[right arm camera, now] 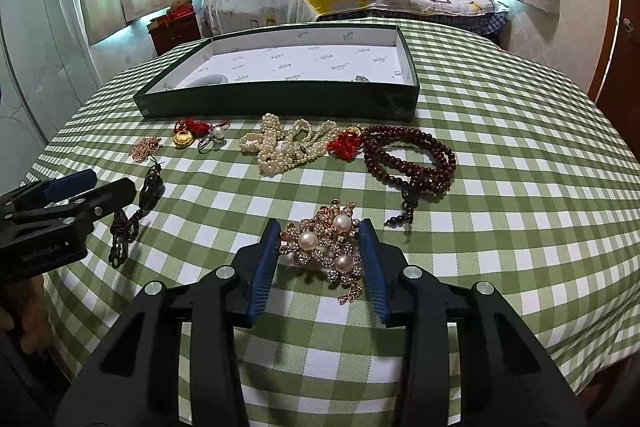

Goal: Organize jewelry
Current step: 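Grasp the black cord pendant with the left tool while the right tool grasps the pearl brooch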

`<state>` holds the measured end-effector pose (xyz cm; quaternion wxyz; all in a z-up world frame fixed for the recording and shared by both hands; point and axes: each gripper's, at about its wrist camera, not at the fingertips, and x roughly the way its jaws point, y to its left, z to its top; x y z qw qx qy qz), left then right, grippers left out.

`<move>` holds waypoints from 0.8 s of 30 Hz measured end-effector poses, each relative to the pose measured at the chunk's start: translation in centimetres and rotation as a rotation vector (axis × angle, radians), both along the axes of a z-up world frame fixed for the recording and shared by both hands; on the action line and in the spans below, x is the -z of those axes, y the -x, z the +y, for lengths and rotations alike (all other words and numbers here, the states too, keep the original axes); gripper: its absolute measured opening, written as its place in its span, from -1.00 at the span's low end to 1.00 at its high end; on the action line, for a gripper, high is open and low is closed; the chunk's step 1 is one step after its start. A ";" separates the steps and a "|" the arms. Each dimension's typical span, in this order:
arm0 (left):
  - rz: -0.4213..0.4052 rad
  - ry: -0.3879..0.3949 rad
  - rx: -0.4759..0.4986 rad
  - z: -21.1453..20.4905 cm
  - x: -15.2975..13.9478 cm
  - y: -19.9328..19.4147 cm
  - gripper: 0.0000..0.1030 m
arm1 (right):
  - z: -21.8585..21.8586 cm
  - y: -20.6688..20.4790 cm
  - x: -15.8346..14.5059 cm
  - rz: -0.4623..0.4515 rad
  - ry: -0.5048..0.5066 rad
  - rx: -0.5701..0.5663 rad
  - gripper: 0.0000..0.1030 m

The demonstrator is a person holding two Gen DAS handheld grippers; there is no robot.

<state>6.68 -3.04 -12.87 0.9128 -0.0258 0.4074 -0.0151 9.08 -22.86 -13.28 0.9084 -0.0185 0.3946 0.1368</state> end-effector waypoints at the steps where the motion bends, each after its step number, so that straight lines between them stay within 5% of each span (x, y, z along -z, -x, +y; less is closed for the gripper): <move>1: 0.006 0.000 0.002 -0.1 0.1 -0.2 0.29 | 0.0 0.0 0.0 0.000 0.000 0.000 -0.24; 9: 0.041 0.021 0.037 -0.7 1.0 -1.4 0.08 | 0.3 0.1 0.2 0.009 0.000 -0.005 -0.24; 17: 0.043 0.032 0.091 -1.3 1.2 -1.5 -0.64 | 0.3 0.1 0.2 0.008 -0.001 -0.005 -0.24; 24: 0.033 0.031 0.092 -1.5 1.0 -1.0 -0.67 | 0.3 0.2 -0.1 -0.004 -0.007 -0.002 -0.24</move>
